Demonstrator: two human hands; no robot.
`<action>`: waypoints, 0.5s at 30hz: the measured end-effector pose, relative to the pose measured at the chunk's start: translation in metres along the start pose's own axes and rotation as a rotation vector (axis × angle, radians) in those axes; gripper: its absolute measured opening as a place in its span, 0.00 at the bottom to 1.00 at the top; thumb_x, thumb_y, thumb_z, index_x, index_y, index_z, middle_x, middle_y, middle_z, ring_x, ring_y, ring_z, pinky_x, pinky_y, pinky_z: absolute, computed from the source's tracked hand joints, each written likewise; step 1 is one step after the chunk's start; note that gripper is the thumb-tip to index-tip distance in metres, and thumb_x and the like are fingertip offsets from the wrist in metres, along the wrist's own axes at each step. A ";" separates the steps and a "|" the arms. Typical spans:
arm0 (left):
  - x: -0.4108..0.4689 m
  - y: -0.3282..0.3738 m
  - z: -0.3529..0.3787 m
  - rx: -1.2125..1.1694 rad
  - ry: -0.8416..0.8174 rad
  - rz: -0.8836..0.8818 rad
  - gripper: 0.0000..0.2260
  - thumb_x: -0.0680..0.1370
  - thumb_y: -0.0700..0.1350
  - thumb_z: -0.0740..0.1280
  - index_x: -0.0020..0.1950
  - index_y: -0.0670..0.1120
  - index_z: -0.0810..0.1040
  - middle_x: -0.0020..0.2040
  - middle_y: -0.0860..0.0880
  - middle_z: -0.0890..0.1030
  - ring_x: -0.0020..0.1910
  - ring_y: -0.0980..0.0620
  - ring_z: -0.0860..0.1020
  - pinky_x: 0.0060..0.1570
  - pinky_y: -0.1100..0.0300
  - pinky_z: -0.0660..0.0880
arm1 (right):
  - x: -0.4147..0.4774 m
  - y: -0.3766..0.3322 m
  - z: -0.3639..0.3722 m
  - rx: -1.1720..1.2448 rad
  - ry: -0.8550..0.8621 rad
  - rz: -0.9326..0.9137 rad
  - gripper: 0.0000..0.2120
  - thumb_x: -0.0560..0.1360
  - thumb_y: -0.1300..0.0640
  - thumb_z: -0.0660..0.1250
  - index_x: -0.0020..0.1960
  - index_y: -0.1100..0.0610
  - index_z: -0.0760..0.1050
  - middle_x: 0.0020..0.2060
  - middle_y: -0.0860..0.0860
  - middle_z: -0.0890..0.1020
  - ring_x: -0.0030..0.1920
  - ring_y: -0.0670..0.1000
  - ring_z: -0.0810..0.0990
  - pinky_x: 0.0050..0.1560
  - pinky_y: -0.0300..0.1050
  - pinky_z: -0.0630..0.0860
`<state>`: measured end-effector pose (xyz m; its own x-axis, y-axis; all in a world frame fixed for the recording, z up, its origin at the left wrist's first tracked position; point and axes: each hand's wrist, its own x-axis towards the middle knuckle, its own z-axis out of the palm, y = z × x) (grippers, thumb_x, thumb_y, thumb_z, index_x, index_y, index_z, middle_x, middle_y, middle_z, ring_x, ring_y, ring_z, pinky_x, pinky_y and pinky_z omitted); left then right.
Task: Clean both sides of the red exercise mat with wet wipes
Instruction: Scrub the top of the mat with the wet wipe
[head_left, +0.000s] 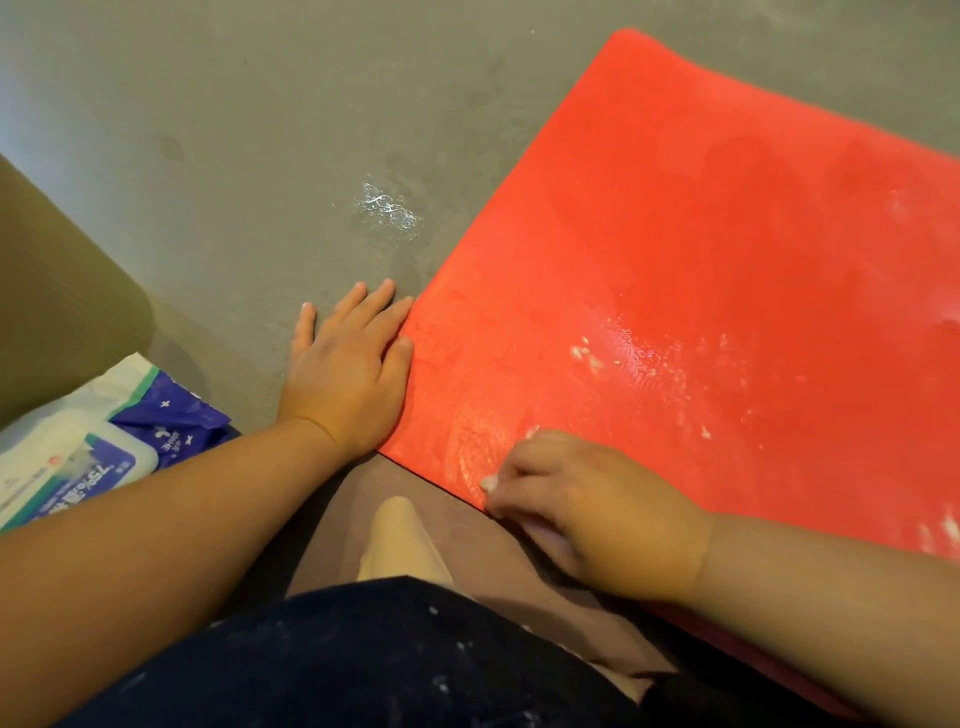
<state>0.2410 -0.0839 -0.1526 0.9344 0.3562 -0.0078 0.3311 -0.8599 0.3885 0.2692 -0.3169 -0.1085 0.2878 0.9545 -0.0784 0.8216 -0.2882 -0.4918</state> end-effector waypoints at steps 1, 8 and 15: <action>0.000 0.000 0.000 -0.001 0.004 0.000 0.26 0.77 0.55 0.47 0.74 0.55 0.65 0.77 0.56 0.61 0.77 0.55 0.53 0.75 0.47 0.41 | 0.007 0.001 0.001 0.012 0.039 0.041 0.09 0.75 0.57 0.63 0.48 0.54 0.82 0.41 0.51 0.79 0.43 0.54 0.78 0.42 0.46 0.76; 0.001 -0.001 0.001 -0.002 -0.004 0.005 0.26 0.77 0.55 0.47 0.74 0.55 0.65 0.77 0.56 0.60 0.77 0.55 0.53 0.75 0.47 0.41 | -0.018 -0.014 0.009 0.064 0.018 0.109 0.08 0.75 0.57 0.64 0.47 0.51 0.81 0.42 0.48 0.78 0.45 0.51 0.76 0.43 0.44 0.75; 0.000 -0.001 0.001 -0.007 0.008 -0.007 0.26 0.77 0.55 0.47 0.74 0.55 0.66 0.77 0.56 0.61 0.77 0.55 0.53 0.75 0.47 0.41 | 0.023 0.026 -0.003 -0.006 0.284 0.304 0.07 0.72 0.59 0.66 0.44 0.55 0.83 0.39 0.53 0.79 0.42 0.56 0.79 0.42 0.42 0.70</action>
<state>0.2410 -0.0837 -0.1543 0.9310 0.3650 -0.0034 0.3366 -0.8548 0.3949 0.2985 -0.3025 -0.1206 0.6414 0.7669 0.0236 0.6808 -0.5547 -0.4783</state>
